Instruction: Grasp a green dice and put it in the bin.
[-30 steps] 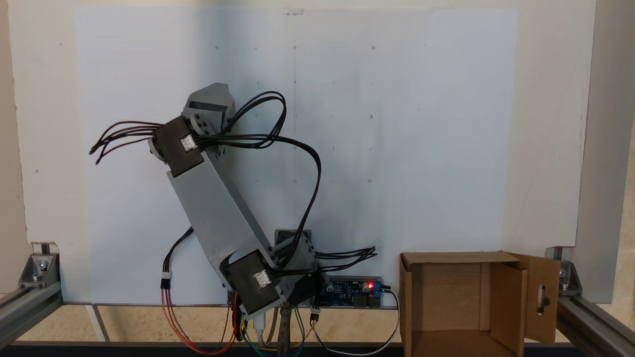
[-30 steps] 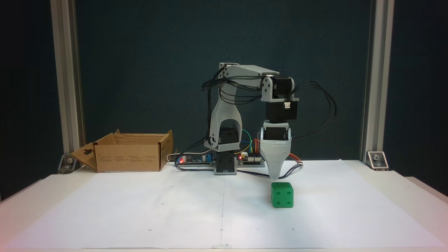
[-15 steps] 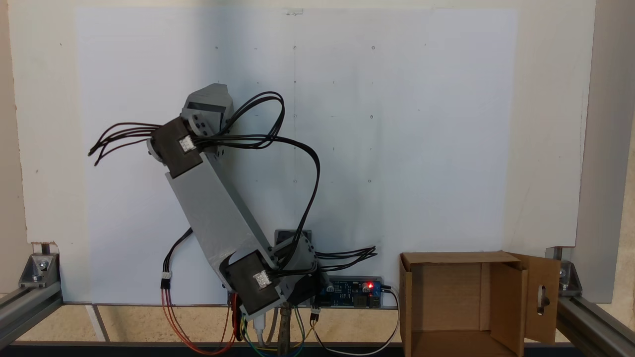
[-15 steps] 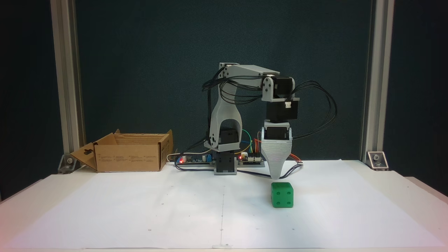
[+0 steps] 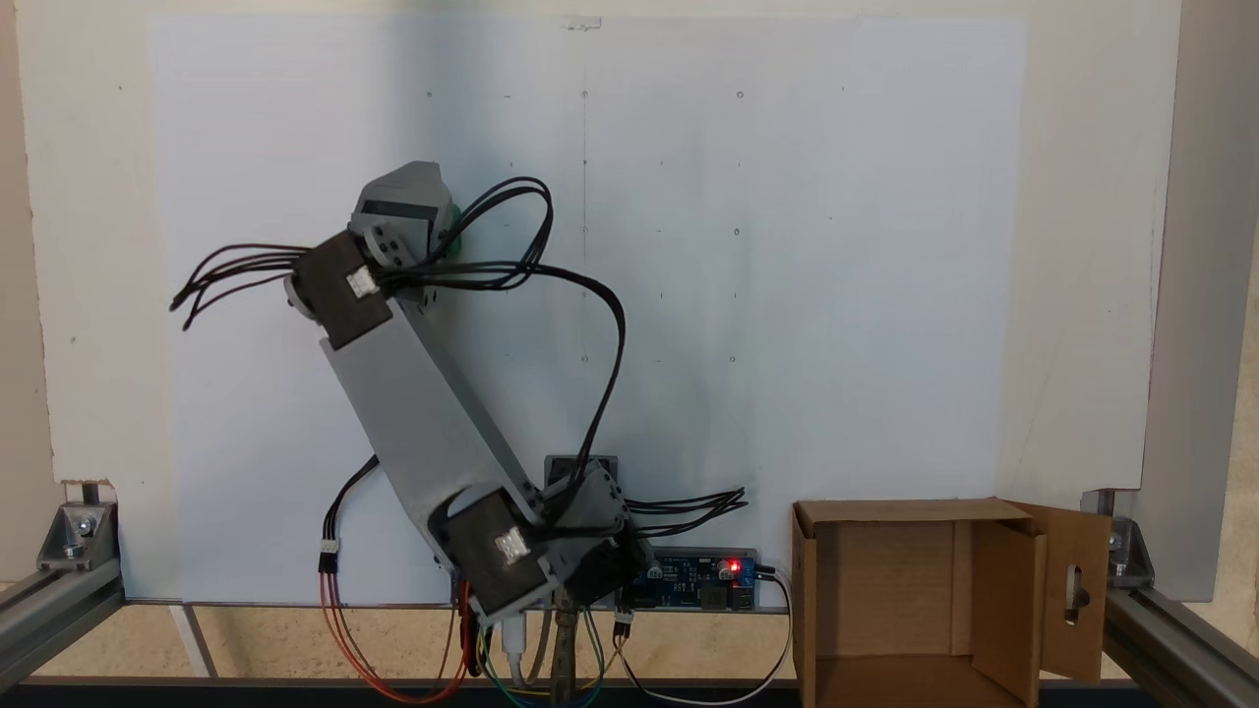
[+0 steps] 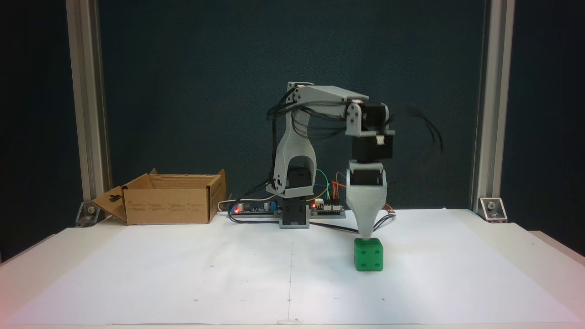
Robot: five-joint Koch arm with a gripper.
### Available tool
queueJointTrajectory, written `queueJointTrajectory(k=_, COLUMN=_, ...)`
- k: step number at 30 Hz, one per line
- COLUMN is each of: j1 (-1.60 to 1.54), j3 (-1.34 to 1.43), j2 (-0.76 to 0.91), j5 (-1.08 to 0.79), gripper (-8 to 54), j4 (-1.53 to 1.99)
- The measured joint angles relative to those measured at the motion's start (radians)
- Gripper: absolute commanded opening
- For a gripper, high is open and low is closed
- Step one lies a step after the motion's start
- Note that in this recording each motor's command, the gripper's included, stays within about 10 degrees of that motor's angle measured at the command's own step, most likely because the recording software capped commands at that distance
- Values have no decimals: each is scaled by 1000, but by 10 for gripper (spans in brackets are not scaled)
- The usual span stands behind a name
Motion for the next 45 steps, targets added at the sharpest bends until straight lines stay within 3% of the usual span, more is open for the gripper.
queueJointTrajectory(k=12, j1=-6, j3=5, j2=-121, j5=0, gripper=432, j4=-41)
queueJointTrajectory(k=32, j1=-2, j3=5, j2=-178, j5=0, gripper=410, j4=-63)
queueJointTrajectory(k=34, j1=-2, j3=5, j2=-181, j5=0, gripper=361, j4=-63)
queueJointTrajectory(k=40, j1=5, j3=5, j2=-179, j5=0, gripper=130, j4=-66)
queueJointTrajectory(k=45, j1=20, j3=5, j2=-179, j5=0, gripper=115, j4=-71)
